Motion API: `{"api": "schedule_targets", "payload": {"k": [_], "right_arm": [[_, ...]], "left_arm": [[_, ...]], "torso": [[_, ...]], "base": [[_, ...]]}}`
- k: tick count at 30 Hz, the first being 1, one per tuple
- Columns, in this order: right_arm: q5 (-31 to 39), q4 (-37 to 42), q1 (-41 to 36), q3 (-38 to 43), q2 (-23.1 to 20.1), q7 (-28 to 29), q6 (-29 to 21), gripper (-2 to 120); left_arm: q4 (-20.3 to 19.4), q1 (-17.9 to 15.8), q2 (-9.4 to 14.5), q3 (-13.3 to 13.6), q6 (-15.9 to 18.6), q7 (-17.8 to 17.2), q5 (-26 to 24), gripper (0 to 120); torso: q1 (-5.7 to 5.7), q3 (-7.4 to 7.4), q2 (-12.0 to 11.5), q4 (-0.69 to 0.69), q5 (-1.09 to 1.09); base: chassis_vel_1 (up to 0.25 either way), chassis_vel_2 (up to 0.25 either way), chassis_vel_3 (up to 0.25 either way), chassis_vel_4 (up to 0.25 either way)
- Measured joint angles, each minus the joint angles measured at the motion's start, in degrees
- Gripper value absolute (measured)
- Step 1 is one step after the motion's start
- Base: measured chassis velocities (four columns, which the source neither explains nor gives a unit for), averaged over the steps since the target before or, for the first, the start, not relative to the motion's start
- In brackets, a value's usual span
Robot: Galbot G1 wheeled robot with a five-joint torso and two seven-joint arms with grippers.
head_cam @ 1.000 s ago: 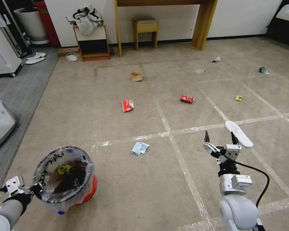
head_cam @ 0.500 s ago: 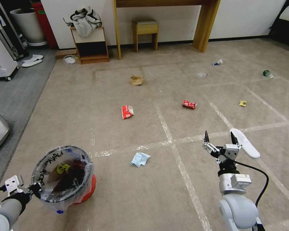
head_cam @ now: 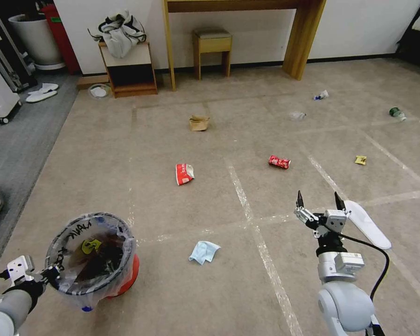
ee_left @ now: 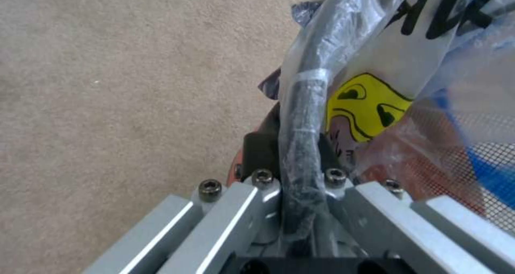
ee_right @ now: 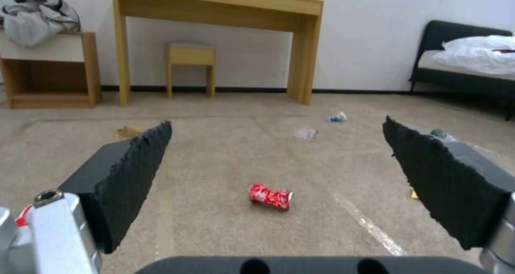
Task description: Pick up the trash bin and place the garbage on the floor into it.
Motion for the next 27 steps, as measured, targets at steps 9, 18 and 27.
{"api": "schedule_targets", "payload": {"k": [9, 18, 27], "right_arm": [[-0.06, 0.45, -0.25, 0.22, 0.12, 0.19, 0.06, 100], [-0.23, 0.75, -0.51, 0.23, 0.34, 0.19, 0.15, 100], [-0.59, 0.74, -0.62, 0.22, 0.52, 0.15, 0.23, 100]], "left_arm": [[0.04, -0.19, -0.28, 0.41, 0.0, 0.17, 0.25, 0], [0.0, 0.01, -0.12, 0.22, 0.0, 0.34, 0.23, 0], [0.13, 0.07, -0.1, 0.19, -0.07, 0.47, 0.36, 0]], "torso": [[0.0, 0.0, 0.0, 0.0, 0.0], [0.0, -0.01, 0.0, 0.0, 0.0], [0.0, -0.01, 0.0, 0.0, 0.0]], "base": [[-0.067, 0.065, 0.07, -0.056], [0.0, 0.0, 0.0, 0.0], [0.0, 0.0, 0.0, 0.0]]}}
